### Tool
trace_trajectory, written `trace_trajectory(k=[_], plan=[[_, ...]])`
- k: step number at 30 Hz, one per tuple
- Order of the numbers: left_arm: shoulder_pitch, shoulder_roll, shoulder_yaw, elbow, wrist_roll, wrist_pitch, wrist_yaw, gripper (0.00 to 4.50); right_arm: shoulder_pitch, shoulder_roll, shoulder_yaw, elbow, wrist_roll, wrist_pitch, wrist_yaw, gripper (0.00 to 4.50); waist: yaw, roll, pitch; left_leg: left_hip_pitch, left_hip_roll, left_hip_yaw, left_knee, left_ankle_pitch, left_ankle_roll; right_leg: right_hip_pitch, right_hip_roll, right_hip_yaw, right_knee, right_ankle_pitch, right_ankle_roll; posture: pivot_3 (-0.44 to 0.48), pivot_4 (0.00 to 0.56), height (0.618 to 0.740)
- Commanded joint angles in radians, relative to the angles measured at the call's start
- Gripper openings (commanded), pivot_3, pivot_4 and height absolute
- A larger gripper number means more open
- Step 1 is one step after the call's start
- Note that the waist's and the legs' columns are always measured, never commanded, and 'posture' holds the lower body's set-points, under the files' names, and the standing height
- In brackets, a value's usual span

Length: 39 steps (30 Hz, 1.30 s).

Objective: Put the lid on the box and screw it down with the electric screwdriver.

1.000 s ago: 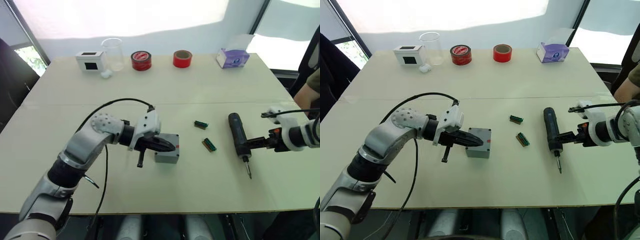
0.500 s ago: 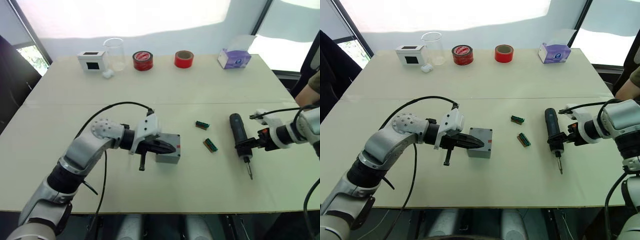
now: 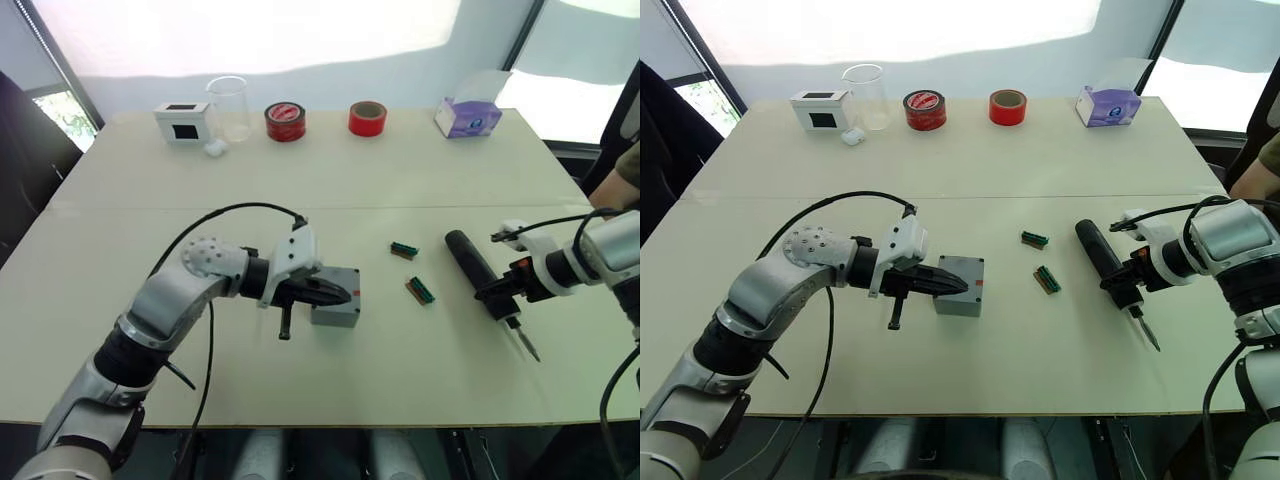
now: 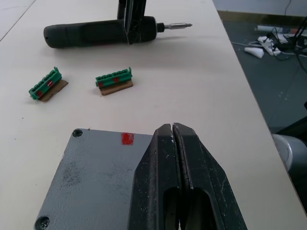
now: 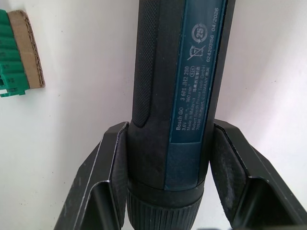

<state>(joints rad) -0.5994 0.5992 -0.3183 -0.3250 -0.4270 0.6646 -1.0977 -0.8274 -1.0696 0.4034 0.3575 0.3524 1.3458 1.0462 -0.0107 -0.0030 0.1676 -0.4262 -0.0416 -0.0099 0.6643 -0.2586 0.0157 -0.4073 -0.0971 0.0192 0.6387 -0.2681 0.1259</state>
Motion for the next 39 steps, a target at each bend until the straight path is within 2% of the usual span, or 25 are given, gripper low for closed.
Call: trace_trajectory(k=[1,4,5,7,9,10,14,16,19,20,23,30,39], plan=[[-0.014,0.007,0.043,0.008,-0.004,-0.019,0.004,0.00,-0.010,0.012,-0.023,0.024,-0.034,-0.049,-0.011,1.83,0.000,0.000,0.000,0.000,0.000,0.000,0.000,0.000,0.000,0.000,0.000,0.000,0.000,0.000,0.000,0.000,0.150,0.740],[-0.021,0.015,0.058,0.048,0.008,-0.033,0.006,0.00,-0.078,0.035,-0.087,0.083,-0.079,-0.163,-0.064,1.83,-0.006,0.000,0.000,0.000,0.000,0.000,0.001,0.000,0.000,0.000,0.000,0.000,0.000,0.000,0.000,0.000,0.150,0.740],[-0.023,0.018,0.067,0.066,0.010,-0.037,0.006,0.00,-0.117,0.059,-0.152,0.100,-0.063,-0.191,-0.090,1.83,-0.008,0.000,0.000,0.000,0.000,0.001,0.001,0.000,0.000,0.000,0.000,0.001,0.000,0.001,0.001,0.000,0.150,0.740],[-0.031,0.023,0.087,0.101,0.007,-0.042,0.008,0.00,-0.150,0.135,-0.363,0.067,0.029,-0.301,-0.161,1.83,-0.008,0.003,0.002,0.000,0.000,0.002,0.001,0.000,0.000,-0.002,0.000,0.002,0.001,0.001,0.001,0.000,0.150,0.740],[-0.039,0.027,0.103,0.126,0.000,-0.041,0.006,0.00,-0.109,0.254,-0.604,-0.080,0.137,-0.442,-0.256,1.83,-0.010,0.003,0.003,-0.001,0.000,0.004,0.000,0.001,-0.001,-0.006,0.000,0.004,0.004,0.001,0.001,0.000,0.150,0.740],[-0.041,0.031,0.107,0.134,-0.001,-0.042,0.001,0.00,-0.081,0.307,-0.683,-0.165,0.180,-0.459,-0.291,1.83,-0.010,0.004,0.003,-0.002,0.000,0.005,-0.001,0.001,-0.001,-0.007,0.001,0.005,0.006,0.001,0.001,0.000,0.150,0.740],[-0.056,0.045,0.104,0.164,0.004,-0.041,-0.019,0.00,-0.004,0.533,-0.860,-0.455,0.414,-0.320,-0.451,1.83,0.006,0.003,0.002,-0.010,0.003,0.000,-0.002,0.006,-0.010,-0.015,0.004,0.003,0.011,0.000,0.000,0.000,0.150,0.740],[-0.062,0.049,0.096,0.179,0.012,-0.046,-0.031,0.00,0.015,0.636,-0.906,-0.549,0.525,-0.277,-0.538,1.83,0.011,0.002,0.002,-0.014,0.002,-0.002,0.001,0.006,-0.010,-0.016,0.004,0.001,0.010,0.000,-0.001,0.000,0.150,0.740],[-0.078,0.050,0.068,0.209,0.043,-0.068,-0.047,0.00,0.096,0.741,-0.844,-0.703,0.549,-0.327,-0.597,1.83,0.020,0.002,0.002,-0.014,-0.001,-0.001,0.003,0.006,-0.010,-0.016,0.000,0.002,0.011,0.001,0.001,0.000,0.150,0.740],[-0.083,0.047,0.062,0.220,0.052,-0.077,-0.051,0.00,0.119,0.764,-0.820,-0.736,0.541,-0.345,-0.615,1.83,0.023,0.002,0.002,-0.014,-0.002,-0.001,0.003,0.003,-0.005,-0.016,0.000,0.002,0.010,0.001,0.001,0.000,0.150,0.740],[-0.106,0.023,0.049,0.253,0.071,-0.094,-0.050,0.00,0.189,0.801,-0.739,-0.792,0.485,-0.418,-0.628,1.83,0.022,0.002,0.002,-0.015,-0.003,-0.001,0.003,0.003,-0.005,-0.017,0.000,0.002,0.011,0.001,0.001,0.000,0.150,0.740],[-0.142,-0.030,-0.038,0.320,0.175,-0.168,-0.056,0.00,0.336,0.797,-0.564,-0.814,0.317,-0.638,-0.580,1.83,0.013,0.002,0.002,-0.014,-0.003,0.000,0.003,0.004,-0.005,-0.017,0.001,0.002,0.011,0.001,0.001,0.000,0.150,0.740],[-0.141,-0.059,-0.073,0.338,0.217,-0.177,-0.082,0.00,0.401,0.792,-0.503,-0.783,0.242,-0.758,-0.562,1.83,-0.005,0.002,0.002,-0.014,-0.001,-0.001,0.003,0.004,-0.005,-0.017,0.003,0.002,0.011,0.001,0.001,0.000,0.150,0.740]])
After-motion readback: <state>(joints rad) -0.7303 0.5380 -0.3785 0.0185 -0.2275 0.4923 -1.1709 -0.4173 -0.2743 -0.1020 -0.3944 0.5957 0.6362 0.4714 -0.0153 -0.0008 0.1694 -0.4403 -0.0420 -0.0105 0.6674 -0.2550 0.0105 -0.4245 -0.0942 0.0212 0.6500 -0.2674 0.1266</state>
